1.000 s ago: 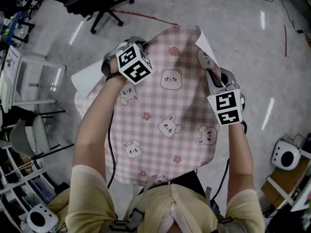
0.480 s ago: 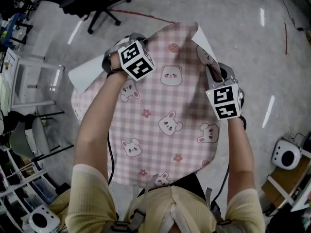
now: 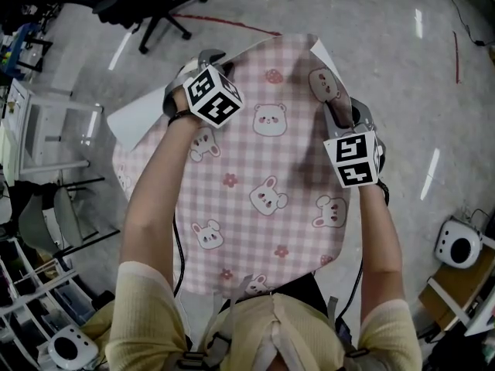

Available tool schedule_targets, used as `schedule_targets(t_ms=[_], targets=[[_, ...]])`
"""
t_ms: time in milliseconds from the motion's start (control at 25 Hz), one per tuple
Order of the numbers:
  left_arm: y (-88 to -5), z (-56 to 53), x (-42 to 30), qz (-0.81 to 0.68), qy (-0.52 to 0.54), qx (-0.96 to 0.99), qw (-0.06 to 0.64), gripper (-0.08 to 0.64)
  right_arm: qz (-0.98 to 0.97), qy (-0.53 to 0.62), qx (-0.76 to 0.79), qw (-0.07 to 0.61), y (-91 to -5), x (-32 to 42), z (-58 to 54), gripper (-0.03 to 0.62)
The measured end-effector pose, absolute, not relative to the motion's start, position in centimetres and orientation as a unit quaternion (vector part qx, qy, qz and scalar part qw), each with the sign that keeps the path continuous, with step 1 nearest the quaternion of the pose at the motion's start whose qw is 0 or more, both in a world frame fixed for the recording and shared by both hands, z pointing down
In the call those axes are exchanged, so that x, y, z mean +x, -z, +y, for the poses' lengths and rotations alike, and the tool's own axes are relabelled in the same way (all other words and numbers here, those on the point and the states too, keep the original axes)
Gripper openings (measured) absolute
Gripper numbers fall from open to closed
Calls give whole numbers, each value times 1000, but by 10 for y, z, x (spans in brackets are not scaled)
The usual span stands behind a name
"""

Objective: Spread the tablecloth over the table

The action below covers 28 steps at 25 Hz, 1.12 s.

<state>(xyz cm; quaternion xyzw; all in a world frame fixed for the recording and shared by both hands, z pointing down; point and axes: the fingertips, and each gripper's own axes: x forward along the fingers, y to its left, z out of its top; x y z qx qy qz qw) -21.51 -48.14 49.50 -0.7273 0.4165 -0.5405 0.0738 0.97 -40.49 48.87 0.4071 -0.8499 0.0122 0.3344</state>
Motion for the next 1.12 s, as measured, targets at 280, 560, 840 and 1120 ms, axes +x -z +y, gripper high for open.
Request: schedule_targets(t_ms=[280, 560, 840, 1120], targets=[[-479, -479, -216, 439, 528, -722, 88, 187, -845, -14, 417, 336, -486, 17, -407, 148], [-458, -462, -234, 463, 511, -719, 88, 202, -825, -12, 462, 325, -469, 34, -401, 193], [-450, -431, -223, 455, 484, -742, 94, 201, -821, -24, 470, 323, -464, 36, -369, 176], [-430, -386, -224, 463, 446, -763, 68, 193, -821, -42, 479, 307, -442, 32, -333, 166]])
